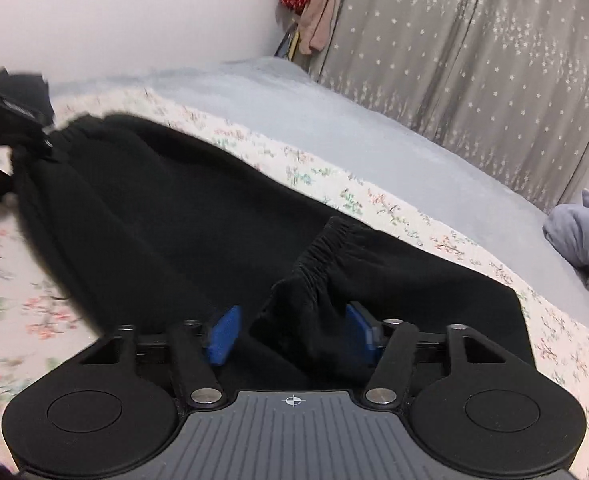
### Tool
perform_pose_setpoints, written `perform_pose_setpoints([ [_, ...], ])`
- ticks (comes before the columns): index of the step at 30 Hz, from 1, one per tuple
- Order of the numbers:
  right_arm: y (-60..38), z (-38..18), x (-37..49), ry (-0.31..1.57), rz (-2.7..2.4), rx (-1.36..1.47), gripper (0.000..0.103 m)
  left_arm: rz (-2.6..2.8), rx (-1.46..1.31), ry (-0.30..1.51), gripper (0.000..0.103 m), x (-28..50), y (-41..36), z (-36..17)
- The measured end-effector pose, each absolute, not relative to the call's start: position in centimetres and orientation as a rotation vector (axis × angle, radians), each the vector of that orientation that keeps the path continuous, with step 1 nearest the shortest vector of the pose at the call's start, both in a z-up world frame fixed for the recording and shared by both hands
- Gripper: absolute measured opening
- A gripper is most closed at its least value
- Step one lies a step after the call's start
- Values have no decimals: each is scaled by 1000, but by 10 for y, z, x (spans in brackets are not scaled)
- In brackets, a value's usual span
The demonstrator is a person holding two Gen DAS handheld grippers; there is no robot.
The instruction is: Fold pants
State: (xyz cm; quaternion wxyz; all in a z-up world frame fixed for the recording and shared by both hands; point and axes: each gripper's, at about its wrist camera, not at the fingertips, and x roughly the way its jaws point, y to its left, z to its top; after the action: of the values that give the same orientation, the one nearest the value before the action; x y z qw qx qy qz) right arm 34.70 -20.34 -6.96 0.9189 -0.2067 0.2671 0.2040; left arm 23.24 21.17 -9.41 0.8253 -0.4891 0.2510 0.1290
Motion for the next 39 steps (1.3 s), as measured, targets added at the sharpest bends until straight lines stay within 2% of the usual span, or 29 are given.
perform_pose_setpoints([
  [1,-201,-78,356,585,427,-416,19,274,-1028,530,55,232,210,-94],
  [4,-197,-95,364,646,462,-386,21,267,-1009,519,54,230,208,-91],
  [7,-214,-82,364,652,468,-230,19,258,-1010,520,55,230,210,-89],
  [9,-236,-71,354,629,381,-135,25,262,-1030,540,57,231,213,-94],
  [11,-253,-68,326,584,360,-128,43,253,-1063,537,58,230,216,-98],
  [13,-262,-73,294,585,430,-174,50,250,-1067,539,58,230,217,-97],
  [19,-251,-106,265,630,511,-237,50,272,-1076,519,67,223,220,-93],
  [22,-230,-107,269,548,484,-269,50,270,-1097,520,68,222,222,-95],
  [23,-226,-107,272,538,497,-272,38,270,-1095,515,68,222,222,-94],
  [24,-222,-108,273,552,554,-267,24,274,-1086,508,61,222,221,-93],
  [26,-217,-111,272,578,577,-307,8,266,-1073,502,54,221,224,-92],
  [30,-251,-108,266,611,657,-232,6,245,-1154,509,49,218,234,-104],
  [32,-253,-111,268,652,652,-254,0,246,-1117,504,48,216,231,-103],
  [36,-242,-97,264,669,628,-350,0,241,-1092,509,48,215,229,-100],
  [39,-237,-61,269,549,640,-227,8,245,-1091,501,48,214,227,-103],
])
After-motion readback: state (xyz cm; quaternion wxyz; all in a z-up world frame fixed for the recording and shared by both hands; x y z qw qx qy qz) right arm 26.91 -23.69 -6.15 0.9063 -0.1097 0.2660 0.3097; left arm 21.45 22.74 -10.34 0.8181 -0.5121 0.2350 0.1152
